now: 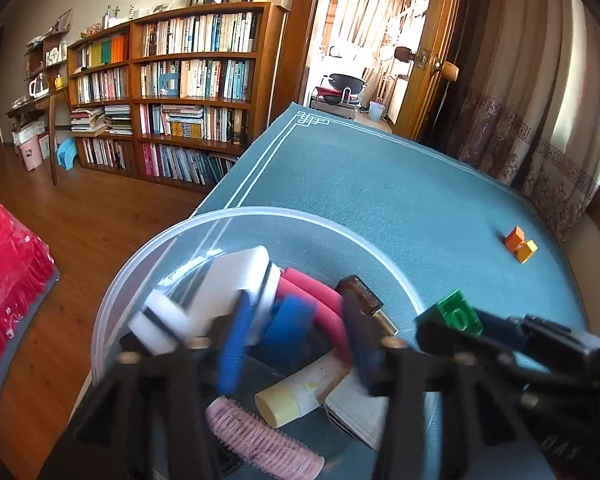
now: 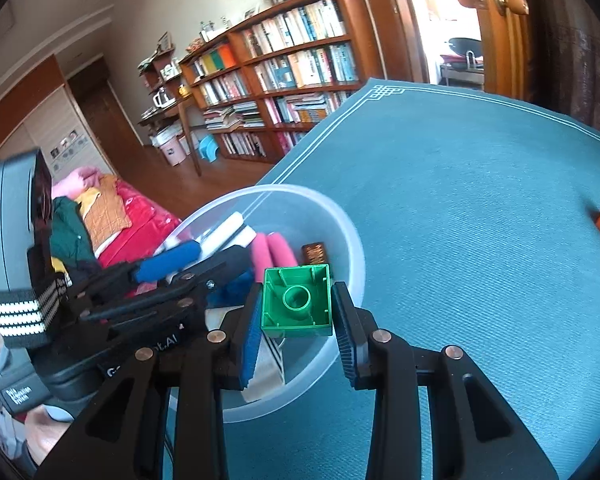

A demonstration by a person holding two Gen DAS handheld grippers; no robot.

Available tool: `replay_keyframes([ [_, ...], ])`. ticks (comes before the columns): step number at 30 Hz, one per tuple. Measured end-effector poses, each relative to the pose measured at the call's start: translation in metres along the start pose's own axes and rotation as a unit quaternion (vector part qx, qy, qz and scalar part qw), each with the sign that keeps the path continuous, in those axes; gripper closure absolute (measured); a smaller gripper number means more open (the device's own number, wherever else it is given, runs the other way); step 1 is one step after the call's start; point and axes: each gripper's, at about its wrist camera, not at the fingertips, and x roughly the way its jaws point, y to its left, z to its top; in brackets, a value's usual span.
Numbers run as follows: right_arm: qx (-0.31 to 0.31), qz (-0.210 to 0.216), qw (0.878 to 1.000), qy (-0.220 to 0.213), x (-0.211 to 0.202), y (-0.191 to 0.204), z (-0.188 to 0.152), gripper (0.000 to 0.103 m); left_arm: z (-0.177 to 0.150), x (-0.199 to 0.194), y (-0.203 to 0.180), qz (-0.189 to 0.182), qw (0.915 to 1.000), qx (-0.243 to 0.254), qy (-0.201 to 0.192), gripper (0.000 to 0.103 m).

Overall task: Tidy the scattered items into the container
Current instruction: 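Carry the blue and green bricks over the bowl and release both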

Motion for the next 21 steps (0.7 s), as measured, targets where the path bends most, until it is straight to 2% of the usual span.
replay_keyframes([
  [1,-0.002,0.0,1.0,0.0,0.0,0.001,-0.002,0.067,0.0,-0.001,0.001,0.004,1.0,0.002,-0.002,0.033],
  [9,-0.002,0.009,1.0,0.007,-0.001,0.003,-0.012,0.067,0.005,-0.011,0.008,0.004,0.9999,0.0,-0.013,0.023],
  [17,-0.006,0.014,1.0,0.011,-0.001,0.005,-0.015,0.067,0.012,-0.015,0.019,0.007,0.9996,-0.022,-0.018,0.022],
  [18,-0.006,0.016,1.0,0.013,0.0,0.004,-0.016,0.066,0.012,-0.016,0.02,0.009,0.9995,-0.024,-0.019,0.021],
  [21,-0.007,0.031,0.999,0.021,0.001,0.004,-0.017,0.051,0.013,-0.019,0.02,0.014,0.9993,-0.026,-0.023,0.019],
])
